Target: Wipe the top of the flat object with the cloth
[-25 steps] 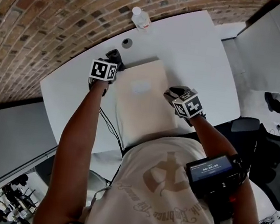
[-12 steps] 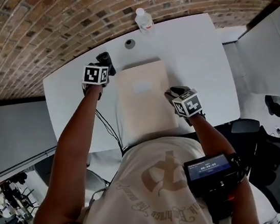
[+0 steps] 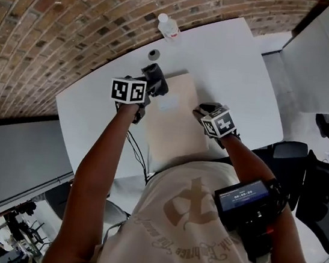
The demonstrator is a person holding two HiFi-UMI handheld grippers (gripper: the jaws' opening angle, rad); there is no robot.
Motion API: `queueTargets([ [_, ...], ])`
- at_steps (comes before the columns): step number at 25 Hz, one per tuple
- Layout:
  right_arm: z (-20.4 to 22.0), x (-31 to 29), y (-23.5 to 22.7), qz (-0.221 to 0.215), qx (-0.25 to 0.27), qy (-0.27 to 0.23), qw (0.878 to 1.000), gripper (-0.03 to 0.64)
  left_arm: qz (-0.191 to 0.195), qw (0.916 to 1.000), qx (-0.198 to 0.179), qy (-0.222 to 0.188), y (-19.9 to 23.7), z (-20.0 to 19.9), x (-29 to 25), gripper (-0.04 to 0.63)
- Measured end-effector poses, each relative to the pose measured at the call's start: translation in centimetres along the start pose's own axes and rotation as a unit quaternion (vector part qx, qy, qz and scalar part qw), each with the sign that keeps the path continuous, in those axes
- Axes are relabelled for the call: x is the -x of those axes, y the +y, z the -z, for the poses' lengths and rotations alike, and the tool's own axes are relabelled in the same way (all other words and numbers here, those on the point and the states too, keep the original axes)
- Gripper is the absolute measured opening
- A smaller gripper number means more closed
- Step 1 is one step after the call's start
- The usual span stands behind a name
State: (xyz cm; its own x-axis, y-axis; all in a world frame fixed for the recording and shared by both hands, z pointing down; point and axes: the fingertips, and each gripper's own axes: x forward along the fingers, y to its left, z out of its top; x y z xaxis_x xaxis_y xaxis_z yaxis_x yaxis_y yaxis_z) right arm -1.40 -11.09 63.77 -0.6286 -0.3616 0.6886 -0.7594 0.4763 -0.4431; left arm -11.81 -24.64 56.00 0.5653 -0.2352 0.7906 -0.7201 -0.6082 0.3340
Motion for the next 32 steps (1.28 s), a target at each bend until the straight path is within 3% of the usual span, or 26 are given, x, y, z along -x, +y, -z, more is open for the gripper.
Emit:
queueTargets([
  [5, 0.0, 0.0, 0.0, -0.006, -0.004, -0.010, 1.000, 0.156, 0.050, 0.9986, -0.003, 0.014, -5.2, -0.9, -3.7, 0.104],
  [10, -0.2, 0.1, 0.0, -0.013, -0.003, -0.019, 1.000, 0.156, 0.073, 0.9967, 0.018, 0.029, -7.7, -1.6, -7.0, 0.104],
  [22, -0.1, 0.3, 0.0, -0.024, 0.001, -0.016, 1.000, 0.156, 0.017, 0.9949, -0.032, 0.094, -7.0, -0.2, -9.5, 0.104],
  [32, -0.1, 0.3, -0.1, -0.021, 0.003, -0.015, 1.000, 0.156, -0.010, 0.9923, -0.032, 0.119, -3.8, 1.4, -7.4, 0.104],
])
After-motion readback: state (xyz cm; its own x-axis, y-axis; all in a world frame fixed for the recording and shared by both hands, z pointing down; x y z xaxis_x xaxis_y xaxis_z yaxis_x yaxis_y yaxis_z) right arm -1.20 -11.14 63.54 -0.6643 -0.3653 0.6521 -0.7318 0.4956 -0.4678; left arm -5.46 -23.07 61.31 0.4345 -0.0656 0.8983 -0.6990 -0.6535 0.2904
